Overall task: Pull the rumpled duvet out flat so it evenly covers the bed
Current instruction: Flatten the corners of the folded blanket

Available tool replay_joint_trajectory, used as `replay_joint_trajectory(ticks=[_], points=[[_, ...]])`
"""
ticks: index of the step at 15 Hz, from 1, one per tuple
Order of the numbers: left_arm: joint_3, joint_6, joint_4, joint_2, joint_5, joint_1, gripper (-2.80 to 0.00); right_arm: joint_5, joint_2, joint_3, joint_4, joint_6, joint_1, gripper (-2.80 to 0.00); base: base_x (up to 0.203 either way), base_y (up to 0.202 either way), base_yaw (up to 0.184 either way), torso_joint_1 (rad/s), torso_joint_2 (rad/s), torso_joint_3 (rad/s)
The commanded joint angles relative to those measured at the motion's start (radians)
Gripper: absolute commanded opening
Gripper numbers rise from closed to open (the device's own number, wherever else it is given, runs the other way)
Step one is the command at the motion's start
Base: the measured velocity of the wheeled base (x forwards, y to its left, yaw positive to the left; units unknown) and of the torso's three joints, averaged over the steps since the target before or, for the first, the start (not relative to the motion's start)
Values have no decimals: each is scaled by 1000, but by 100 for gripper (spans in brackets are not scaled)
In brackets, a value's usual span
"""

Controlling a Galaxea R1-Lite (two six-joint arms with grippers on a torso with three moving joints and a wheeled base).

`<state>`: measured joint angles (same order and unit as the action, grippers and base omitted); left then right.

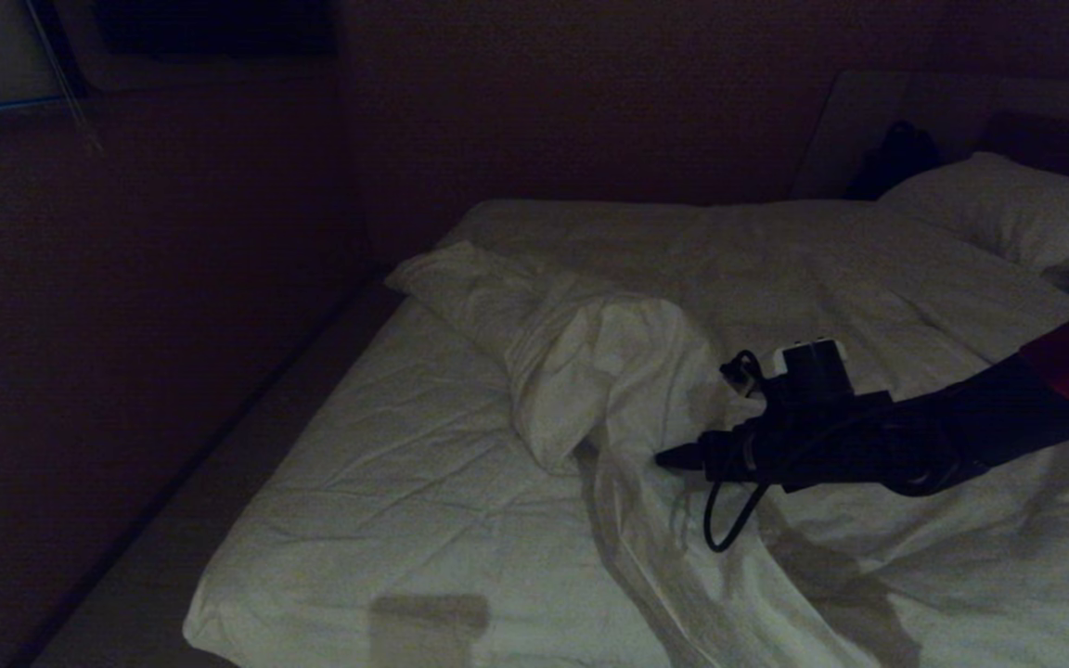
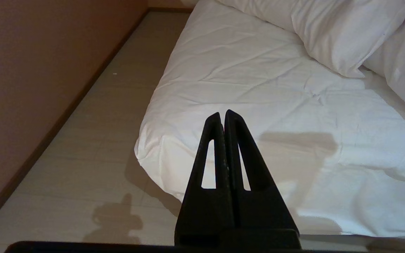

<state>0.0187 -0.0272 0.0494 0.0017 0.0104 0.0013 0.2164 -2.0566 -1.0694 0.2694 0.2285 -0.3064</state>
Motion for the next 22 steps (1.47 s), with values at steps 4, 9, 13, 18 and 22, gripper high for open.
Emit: replay_joint_trajectory(ticks=[4,9,13,18,22], points=[[1,0,0,0,0,0,-280,1,4,0,2,2,0,-280,0,0,0,0,0,0],[0,0,0,0,0,0,-280,1,7,-1,2,2,0,-280,0,0,0,0,0,0],[0,0,0,0,0,0,-280,1,15,0,1,2,0,-280,0,0,0,0,0,0],[1,0,0,0,0,0,-280,3,53,8,-2,5,-14,-280,0,0,0,0,0,0],[1,0,0,0,0,0,-280,3,78,19,-2,5,-27,-280,0,0,0,0,0,0]])
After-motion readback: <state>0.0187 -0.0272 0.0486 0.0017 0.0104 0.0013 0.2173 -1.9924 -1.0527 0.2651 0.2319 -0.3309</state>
